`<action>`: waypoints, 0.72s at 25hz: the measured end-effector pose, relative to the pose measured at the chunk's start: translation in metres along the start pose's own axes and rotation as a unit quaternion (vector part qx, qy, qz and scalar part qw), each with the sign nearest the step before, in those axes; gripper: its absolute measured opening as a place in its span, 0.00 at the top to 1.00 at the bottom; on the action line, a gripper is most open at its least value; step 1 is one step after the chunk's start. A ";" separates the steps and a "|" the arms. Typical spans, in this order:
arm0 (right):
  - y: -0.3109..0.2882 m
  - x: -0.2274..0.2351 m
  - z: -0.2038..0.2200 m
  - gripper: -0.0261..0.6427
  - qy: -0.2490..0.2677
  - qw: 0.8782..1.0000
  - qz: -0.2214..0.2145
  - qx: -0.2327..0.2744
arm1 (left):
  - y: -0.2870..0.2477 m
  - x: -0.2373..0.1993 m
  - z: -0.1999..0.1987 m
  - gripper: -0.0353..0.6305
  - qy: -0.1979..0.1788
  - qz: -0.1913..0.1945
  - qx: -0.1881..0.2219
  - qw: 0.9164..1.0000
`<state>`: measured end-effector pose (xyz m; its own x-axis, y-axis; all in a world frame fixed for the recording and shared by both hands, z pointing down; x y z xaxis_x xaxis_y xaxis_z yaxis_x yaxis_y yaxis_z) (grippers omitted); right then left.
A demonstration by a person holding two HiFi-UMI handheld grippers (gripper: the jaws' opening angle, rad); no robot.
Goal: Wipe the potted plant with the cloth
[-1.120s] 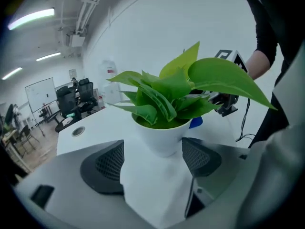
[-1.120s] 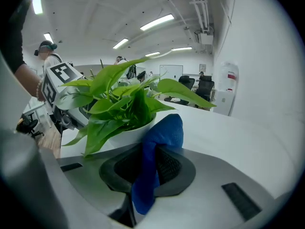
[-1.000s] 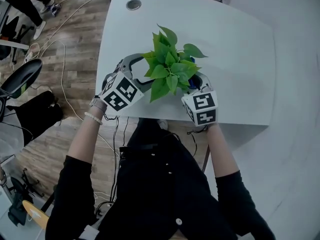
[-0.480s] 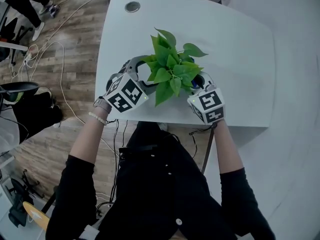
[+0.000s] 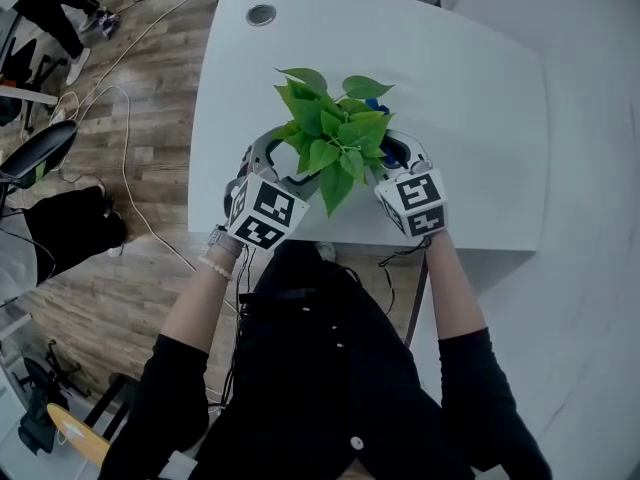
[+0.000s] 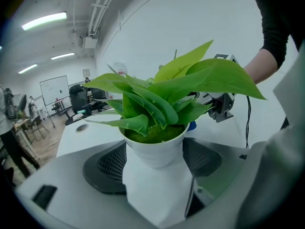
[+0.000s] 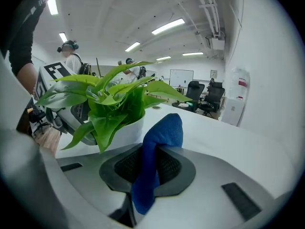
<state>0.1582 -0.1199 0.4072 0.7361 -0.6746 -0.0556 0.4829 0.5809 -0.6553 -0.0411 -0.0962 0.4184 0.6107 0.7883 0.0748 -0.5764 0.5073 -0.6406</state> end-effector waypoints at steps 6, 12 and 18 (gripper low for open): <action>-0.001 -0.010 0.009 0.83 0.009 1.000 0.003 0.001 | 0.007 0.031 0.007 0.38 0.071 -0.078 -0.013 0.994; -0.003 -0.022 0.014 0.83 0.013 1.000 -0.015 0.003 | 0.002 0.045 0.001 0.38 0.112 -0.125 -0.011 0.986; 0.001 -0.045 0.023 0.83 0.001 1.000 -0.026 0.001 | 0.001 0.045 0.002 0.38 0.116 -0.125 -0.014 0.985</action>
<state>0.1362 -0.0784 0.4261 0.7095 -0.7043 -0.0235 0.5209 0.5467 -0.6555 -0.0149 -0.0595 0.4231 0.8416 0.5370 0.0582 -0.3784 0.6631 -0.6459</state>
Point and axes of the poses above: the fingertips, and each gripper's own axes: y backward along the fingers, x to its right, z out of its underside, the point moved 10 cm from there along y, backward along the fingers, and after that the axes turned 6 degrees about -x, right-handed, at the moved point
